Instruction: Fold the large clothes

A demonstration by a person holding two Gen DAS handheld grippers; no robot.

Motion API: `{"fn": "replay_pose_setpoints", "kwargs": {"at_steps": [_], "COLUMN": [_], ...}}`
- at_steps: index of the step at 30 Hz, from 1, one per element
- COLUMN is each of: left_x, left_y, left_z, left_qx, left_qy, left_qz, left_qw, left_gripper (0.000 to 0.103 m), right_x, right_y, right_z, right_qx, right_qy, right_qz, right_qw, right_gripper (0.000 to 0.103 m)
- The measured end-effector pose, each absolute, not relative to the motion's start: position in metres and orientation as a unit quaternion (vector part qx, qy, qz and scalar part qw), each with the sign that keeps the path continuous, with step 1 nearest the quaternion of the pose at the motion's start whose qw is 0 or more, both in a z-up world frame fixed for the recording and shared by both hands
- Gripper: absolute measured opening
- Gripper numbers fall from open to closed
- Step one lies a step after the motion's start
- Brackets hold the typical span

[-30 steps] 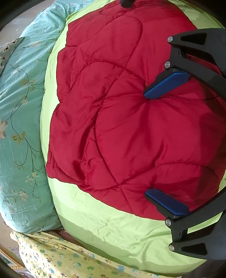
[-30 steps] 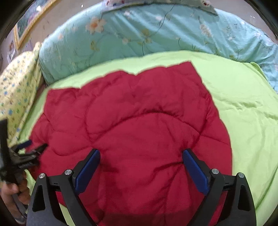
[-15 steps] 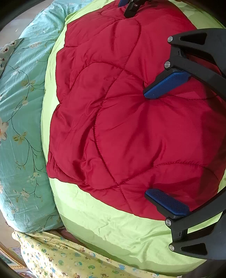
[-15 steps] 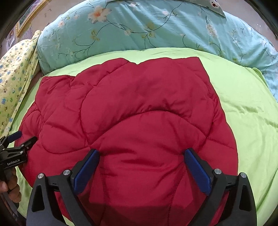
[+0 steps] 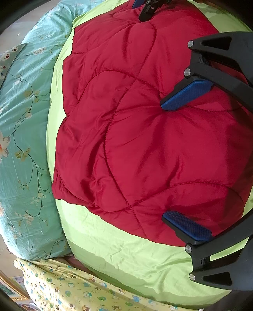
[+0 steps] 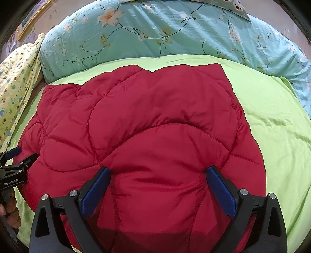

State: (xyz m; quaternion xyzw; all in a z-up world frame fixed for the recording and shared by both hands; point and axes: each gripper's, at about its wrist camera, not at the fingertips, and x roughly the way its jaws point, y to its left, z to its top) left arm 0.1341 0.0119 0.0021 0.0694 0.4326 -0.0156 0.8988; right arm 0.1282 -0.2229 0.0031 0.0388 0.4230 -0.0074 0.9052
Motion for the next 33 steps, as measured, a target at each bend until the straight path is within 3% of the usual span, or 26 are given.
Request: {"fn": "replay_pose_setpoints", "kwargs": {"at_steps": [12, 19, 26, 33], "left_x": [0.149, 0.174, 0.185, 0.182], "left_y": [0.025, 0.034, 0.032, 0.033], "left_z": [0.02, 0.011, 0.004, 0.01], "left_qx": [0.043, 0.03, 0.031, 0.027], "left_qy": [0.439, 0.457, 0.46, 0.456], "left_qz": [-0.032, -0.04, -0.046, -0.043], "left_qw": [0.897, 0.888, 0.886, 0.888], "left_gripper": [0.103, 0.103, 0.103, 0.103], "right_x": [0.136, 0.134, 0.164, 0.15], "right_y": [-0.225, -0.224, -0.239, -0.237], "right_z": [0.004, 0.037, 0.002, 0.015], "right_qx": [0.046, 0.053, 0.06, 0.069], "right_qy": [0.44, 0.421, 0.453, 0.441], "right_qz": [-0.009, 0.005, 0.008, 0.007], "right_qw": [0.897, 0.905, 0.889, 0.895], "right_gripper": [0.102, 0.097, 0.102, 0.102]}}
